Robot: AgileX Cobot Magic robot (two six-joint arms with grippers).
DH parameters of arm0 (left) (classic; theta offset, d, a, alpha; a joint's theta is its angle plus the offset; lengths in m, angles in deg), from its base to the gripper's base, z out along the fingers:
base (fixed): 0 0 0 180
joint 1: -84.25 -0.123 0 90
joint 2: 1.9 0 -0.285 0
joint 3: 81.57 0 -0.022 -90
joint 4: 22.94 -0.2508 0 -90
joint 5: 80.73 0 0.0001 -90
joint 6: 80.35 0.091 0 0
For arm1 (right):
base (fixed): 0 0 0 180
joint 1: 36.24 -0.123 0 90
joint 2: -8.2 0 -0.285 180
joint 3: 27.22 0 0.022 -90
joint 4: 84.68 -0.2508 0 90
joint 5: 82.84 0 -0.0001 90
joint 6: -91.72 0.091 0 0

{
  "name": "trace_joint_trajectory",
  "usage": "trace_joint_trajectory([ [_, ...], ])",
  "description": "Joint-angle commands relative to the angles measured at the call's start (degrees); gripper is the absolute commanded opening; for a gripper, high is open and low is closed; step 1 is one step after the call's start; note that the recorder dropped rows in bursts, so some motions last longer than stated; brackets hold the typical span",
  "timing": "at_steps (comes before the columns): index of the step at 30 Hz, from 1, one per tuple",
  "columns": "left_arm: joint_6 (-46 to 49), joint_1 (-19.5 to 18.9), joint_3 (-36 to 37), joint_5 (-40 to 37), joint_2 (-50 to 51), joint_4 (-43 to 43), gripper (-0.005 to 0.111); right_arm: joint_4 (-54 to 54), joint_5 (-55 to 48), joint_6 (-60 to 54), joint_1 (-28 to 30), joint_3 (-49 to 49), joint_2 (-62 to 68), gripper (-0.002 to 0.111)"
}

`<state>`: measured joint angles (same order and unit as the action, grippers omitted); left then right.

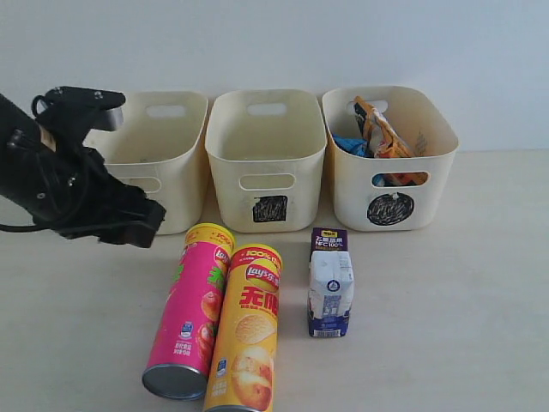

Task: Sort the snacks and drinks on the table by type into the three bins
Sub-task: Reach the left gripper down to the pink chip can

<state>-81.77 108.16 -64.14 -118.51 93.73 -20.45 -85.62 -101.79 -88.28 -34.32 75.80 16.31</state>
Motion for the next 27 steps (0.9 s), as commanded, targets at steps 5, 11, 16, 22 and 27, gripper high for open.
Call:
trace_joint_trajectory([
  [5,6.3,1.3,-0.4,4.8,6.6,4.4,0.079,0.2,0.3,0.0,0.2,-0.2,-0.3,0.0],
  [11,6.1,1.5,-2.1,5.9,11.4,7.1,0.079,0.2,0.3,0.0,0.2,-0.2,-0.3,0.0],
  [16,6.1,1.5,-2.1,8.3,13.7,7.1,0.079,0.2,0.3,0.0,0.2,-0.2,-0.3,0.0],
  [22,6.1,1.5,-2.1,9.6,15.9,7.8,0.079,0.2,0.3,0.0,0.2,-0.2,-0.3,0.0],
  [27,6.1,1.5,-2.1,10.2,16.5,9.5,0.079,0.2,0.3,0.0,0.2,-0.2,-0.3,0.0],
])
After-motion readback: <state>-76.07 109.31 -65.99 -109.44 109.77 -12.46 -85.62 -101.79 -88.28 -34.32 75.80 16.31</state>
